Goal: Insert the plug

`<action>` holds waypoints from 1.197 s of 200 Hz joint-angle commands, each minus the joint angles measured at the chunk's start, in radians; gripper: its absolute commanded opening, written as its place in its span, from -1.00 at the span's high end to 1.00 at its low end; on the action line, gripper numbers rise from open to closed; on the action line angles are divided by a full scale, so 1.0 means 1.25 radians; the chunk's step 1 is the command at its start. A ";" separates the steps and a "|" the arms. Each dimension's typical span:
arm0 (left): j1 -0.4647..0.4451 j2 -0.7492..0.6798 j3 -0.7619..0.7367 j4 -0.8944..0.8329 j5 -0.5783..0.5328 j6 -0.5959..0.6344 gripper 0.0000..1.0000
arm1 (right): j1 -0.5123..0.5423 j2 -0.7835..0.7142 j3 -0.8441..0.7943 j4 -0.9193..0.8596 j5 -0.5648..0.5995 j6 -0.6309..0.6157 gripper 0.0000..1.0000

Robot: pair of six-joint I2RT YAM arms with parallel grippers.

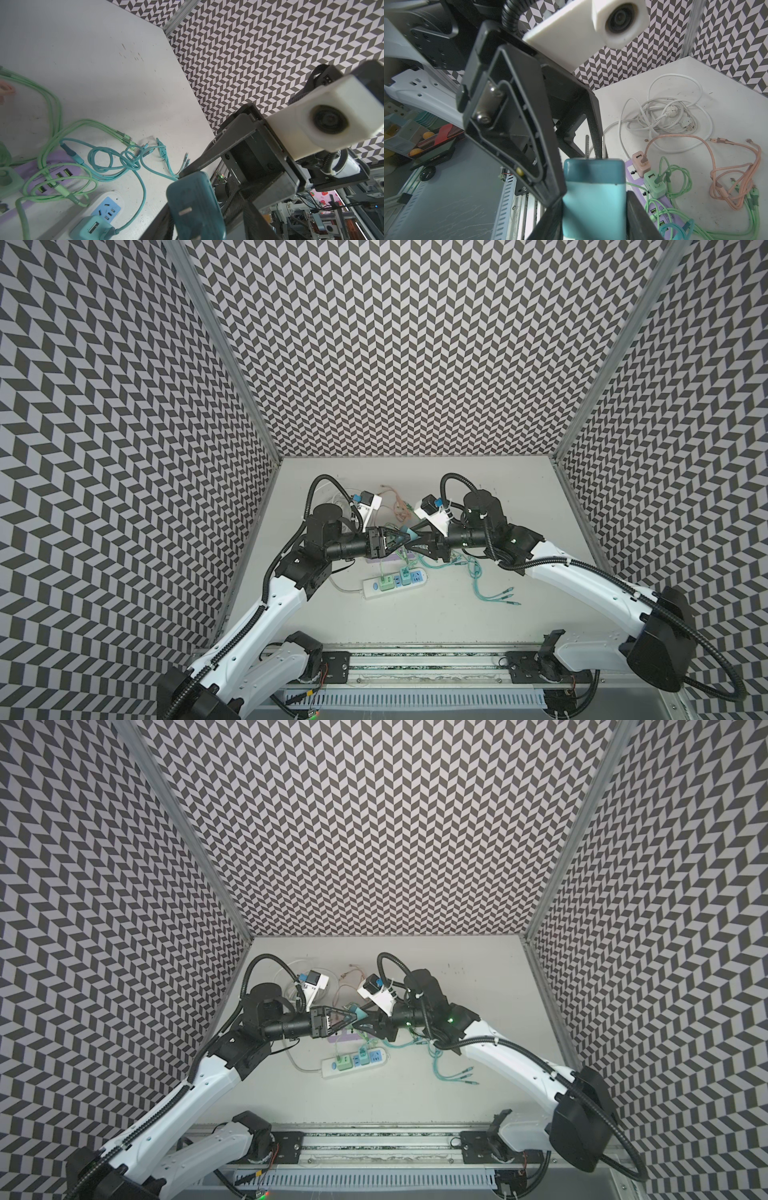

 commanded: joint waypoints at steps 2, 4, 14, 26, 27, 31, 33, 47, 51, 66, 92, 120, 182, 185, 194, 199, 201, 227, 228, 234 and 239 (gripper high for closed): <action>0.001 0.001 0.014 0.012 0.017 0.001 0.01 | 0.009 0.001 0.021 0.014 0.003 -0.033 0.32; 0.002 0.001 0.014 0.012 0.017 0.002 0.03 | 0.010 0.000 0.021 0.014 0.002 -0.035 0.32; 0.002 0.003 0.014 0.014 0.017 0.000 0.08 | 0.011 -0.001 0.020 0.012 0.003 -0.038 0.32; 0.002 0.003 0.013 0.018 0.018 -0.001 0.18 | 0.012 -0.002 0.017 0.012 0.005 -0.041 0.30; 0.002 0.002 0.012 0.018 0.018 -0.001 0.19 | 0.012 -0.003 0.017 0.013 0.005 -0.041 0.30; 0.002 0.002 0.011 0.021 0.016 -0.001 0.22 | 0.013 -0.004 0.016 0.012 0.006 -0.042 0.29; 0.002 0.002 0.010 0.021 0.015 -0.001 0.23 | 0.013 -0.005 0.017 0.012 0.006 -0.042 0.29; 0.002 0.002 0.008 0.020 0.011 -0.002 0.30 | 0.013 -0.005 0.015 0.008 0.005 -0.037 0.25; 0.002 0.002 0.007 0.020 0.011 -0.001 0.32 | 0.013 -0.004 0.015 0.006 0.004 -0.033 0.22; 0.002 0.001 0.004 0.021 0.008 -0.001 0.48 | 0.013 -0.002 0.020 -0.016 0.001 -0.025 0.12; 0.003 0.006 0.001 0.022 -0.001 0.000 0.79 | 0.013 -0.027 -0.001 -0.020 0.012 0.007 -0.10; 0.003 0.012 -0.004 0.037 -0.004 -0.002 0.93 | 0.012 -0.095 -0.039 -0.003 0.044 0.057 -0.27; 0.003 0.005 -0.021 0.111 -0.064 -0.031 1.00 | 0.010 -0.303 -0.194 0.175 0.121 0.326 -0.45; 0.003 0.003 -0.023 0.117 -0.069 -0.034 1.00 | 0.010 -0.311 -0.208 0.195 0.118 0.346 -0.45; 0.000 -0.005 -0.031 0.142 -0.077 -0.040 1.00 | 0.010 -0.344 -0.256 0.267 0.099 0.393 -0.44; 0.000 -0.012 -0.035 0.153 -0.082 -0.045 1.00 | 0.010 -0.364 -0.284 0.304 0.092 0.419 -0.43; 0.000 -0.013 -0.036 0.158 -0.085 -0.046 1.00 | 0.010 -0.369 -0.294 0.322 0.091 0.432 -0.43; 0.000 -0.040 -0.062 0.225 -0.107 -0.082 1.00 | 0.012 -0.445 -0.441 0.554 0.095 0.592 -0.39; 0.000 -0.040 -0.063 0.227 -0.108 -0.083 1.00 | 0.012 -0.446 -0.446 0.562 0.095 0.597 -0.39; -0.001 -0.045 -0.069 0.245 -0.115 -0.091 1.00 | 0.011 -0.453 -0.471 0.601 0.101 0.622 -0.33; -0.001 -0.048 -0.074 0.261 -0.120 -0.097 1.00 | 0.012 -0.458 -0.487 0.623 0.101 0.640 -0.26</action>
